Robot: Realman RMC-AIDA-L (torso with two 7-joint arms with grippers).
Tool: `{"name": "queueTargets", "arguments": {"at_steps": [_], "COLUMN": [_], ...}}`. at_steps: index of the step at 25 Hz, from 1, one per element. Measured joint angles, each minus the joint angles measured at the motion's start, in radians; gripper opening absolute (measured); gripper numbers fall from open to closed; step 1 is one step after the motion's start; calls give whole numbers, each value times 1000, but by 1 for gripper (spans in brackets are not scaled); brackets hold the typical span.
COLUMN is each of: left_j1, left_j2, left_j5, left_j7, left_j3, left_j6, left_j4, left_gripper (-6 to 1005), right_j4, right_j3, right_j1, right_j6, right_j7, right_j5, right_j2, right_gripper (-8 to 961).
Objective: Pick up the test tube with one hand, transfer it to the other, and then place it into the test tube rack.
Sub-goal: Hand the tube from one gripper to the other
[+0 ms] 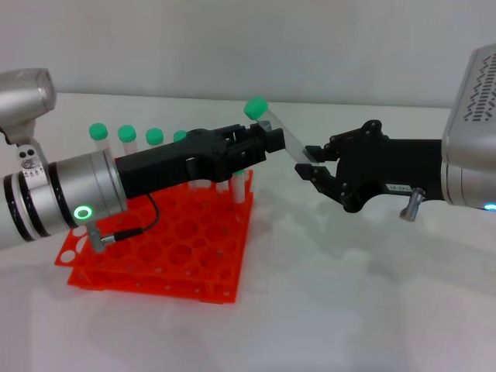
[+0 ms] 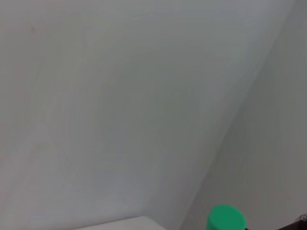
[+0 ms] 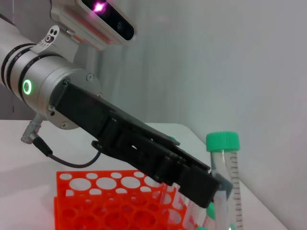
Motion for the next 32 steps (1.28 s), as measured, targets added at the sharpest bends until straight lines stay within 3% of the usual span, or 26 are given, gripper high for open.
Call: {"name": "queueTargets", "arguments": {"at_steps": [4, 32], "left_j1": [4, 7], "left_j2": [0, 0], "left_j5": [-3, 3], "left_j7": [5, 8], "left_j3": [-6, 1], "left_j6": [2, 40], "left_j4": [0, -7], "left_gripper": [394, 200], "right_j4": [3, 0], "right_j3": [-5, -44], "right_j1": [0, 0], "right_j6": [0, -25], "right_j7": [-2, -22], "right_j5": [-9, -63], "right_j2": [0, 0], "right_gripper": [182, 182]}}
